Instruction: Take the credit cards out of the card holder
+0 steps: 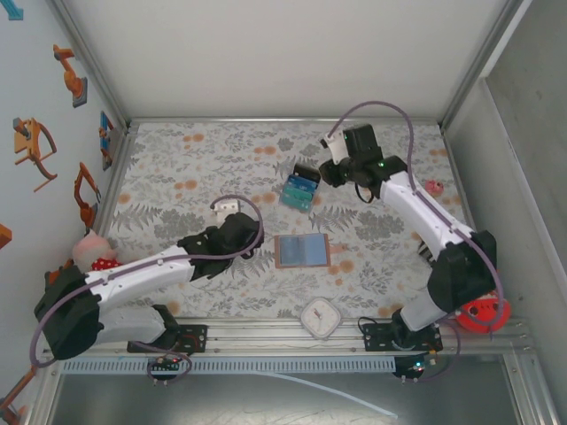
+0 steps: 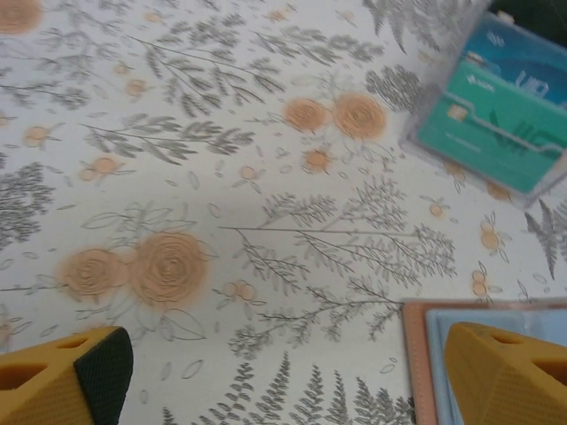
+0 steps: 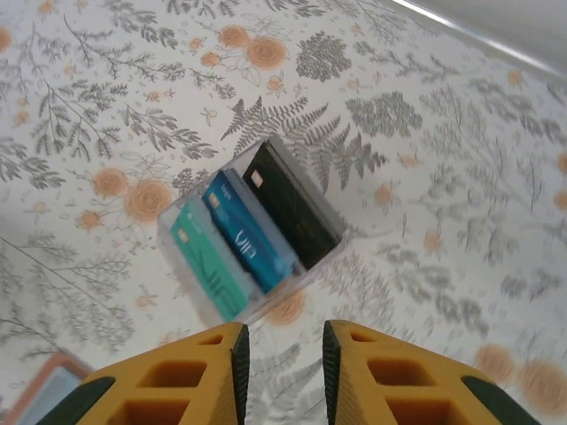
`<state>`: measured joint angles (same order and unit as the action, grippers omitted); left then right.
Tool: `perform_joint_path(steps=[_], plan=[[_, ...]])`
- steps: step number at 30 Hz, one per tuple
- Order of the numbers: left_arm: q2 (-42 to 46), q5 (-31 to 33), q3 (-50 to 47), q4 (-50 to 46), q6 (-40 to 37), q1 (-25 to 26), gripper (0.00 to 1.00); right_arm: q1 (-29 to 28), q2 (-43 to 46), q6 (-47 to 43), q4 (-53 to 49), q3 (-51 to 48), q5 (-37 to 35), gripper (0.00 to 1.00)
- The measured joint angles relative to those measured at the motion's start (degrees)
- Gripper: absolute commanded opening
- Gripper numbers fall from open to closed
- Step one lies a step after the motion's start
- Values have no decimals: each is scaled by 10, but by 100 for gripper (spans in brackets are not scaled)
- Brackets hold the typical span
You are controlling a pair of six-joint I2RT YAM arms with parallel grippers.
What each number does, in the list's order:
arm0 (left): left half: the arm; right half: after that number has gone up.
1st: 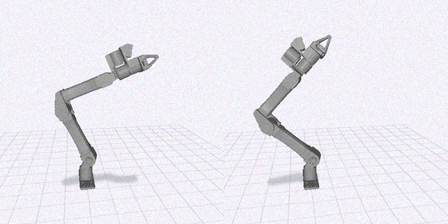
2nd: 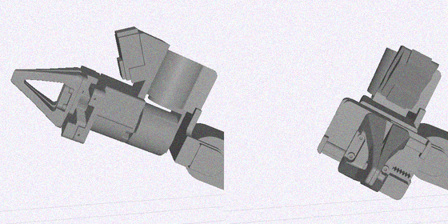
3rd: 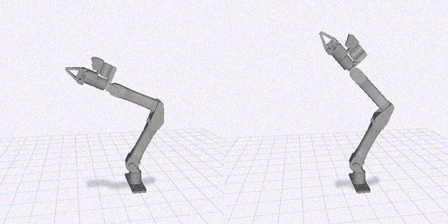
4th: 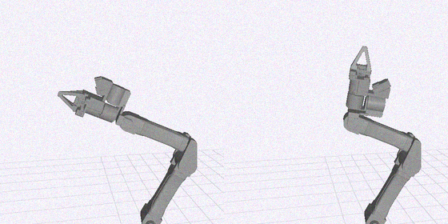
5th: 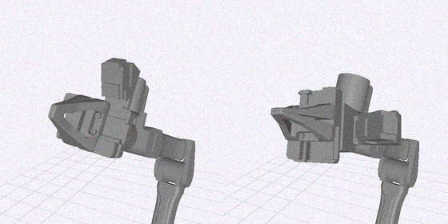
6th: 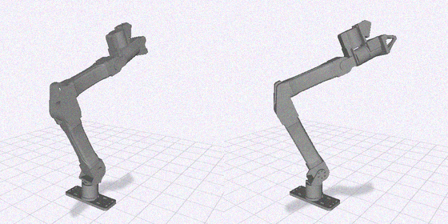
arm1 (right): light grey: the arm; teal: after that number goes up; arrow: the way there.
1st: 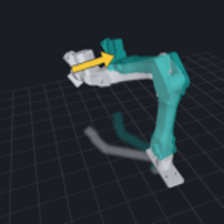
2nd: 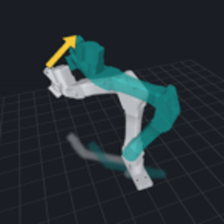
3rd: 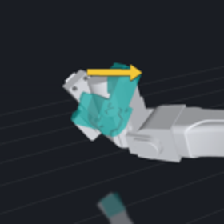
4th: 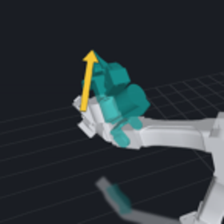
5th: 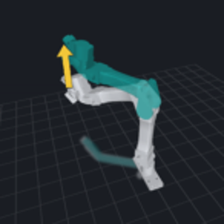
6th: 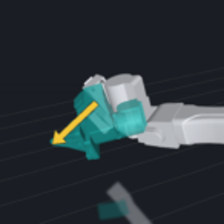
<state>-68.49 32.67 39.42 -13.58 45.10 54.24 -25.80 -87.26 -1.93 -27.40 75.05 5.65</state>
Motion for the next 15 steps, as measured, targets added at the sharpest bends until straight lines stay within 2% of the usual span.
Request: perform_joint_path(steps=[8,15], plan=[[128,69,-62,-21,52,-10,97,-134,104,154,-4,-154,-85,37],[207,122,-100,-51,91,-11,97,-249,89,264,-14,-207,-126,40]])
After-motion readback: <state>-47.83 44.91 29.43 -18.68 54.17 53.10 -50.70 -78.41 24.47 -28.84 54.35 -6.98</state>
